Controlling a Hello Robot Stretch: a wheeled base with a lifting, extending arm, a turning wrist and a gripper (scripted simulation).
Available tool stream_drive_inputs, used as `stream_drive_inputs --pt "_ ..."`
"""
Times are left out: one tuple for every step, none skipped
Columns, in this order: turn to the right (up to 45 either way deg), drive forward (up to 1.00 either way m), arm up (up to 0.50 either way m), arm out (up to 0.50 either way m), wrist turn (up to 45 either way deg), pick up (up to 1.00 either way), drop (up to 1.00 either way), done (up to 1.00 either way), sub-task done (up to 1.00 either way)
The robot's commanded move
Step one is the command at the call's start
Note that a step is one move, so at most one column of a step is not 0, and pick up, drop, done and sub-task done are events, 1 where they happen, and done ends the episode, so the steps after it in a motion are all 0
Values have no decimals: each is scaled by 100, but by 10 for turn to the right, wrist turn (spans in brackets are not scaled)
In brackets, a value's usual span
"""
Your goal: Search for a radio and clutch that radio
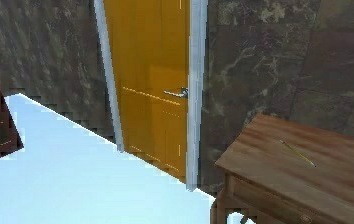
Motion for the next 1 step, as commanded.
stream_drive_inputs --pt "0 0 0 0 0 0 0 100 0"
